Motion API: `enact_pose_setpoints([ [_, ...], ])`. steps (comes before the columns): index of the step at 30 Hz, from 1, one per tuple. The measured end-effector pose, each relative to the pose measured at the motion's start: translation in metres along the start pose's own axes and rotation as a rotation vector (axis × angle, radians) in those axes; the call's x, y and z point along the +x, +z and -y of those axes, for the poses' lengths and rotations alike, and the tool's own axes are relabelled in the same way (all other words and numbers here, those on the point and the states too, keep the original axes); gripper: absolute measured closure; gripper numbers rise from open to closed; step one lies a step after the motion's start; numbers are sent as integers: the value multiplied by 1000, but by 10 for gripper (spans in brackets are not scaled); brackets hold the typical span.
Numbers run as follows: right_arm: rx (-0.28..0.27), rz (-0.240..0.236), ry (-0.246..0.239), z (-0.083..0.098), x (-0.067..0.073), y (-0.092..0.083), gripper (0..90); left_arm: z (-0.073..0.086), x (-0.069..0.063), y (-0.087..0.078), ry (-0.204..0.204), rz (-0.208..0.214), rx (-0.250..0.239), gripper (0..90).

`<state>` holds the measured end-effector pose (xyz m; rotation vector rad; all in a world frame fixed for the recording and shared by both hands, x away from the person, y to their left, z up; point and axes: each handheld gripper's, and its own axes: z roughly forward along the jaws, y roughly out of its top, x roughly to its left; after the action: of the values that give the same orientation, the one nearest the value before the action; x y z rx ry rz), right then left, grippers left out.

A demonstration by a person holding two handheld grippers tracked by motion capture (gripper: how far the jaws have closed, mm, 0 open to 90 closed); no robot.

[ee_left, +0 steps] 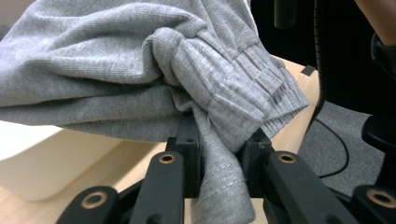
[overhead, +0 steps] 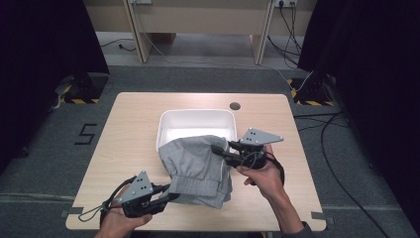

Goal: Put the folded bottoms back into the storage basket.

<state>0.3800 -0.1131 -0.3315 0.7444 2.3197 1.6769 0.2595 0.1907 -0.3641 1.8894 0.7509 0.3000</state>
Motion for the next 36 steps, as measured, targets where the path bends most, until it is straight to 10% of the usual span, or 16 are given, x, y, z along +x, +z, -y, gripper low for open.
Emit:
enact_pose_setpoints([
  [36, 48, 70, -26, -65, -44, 42, 693, -50, 66, 26, -82, -56, 24, 737],
])
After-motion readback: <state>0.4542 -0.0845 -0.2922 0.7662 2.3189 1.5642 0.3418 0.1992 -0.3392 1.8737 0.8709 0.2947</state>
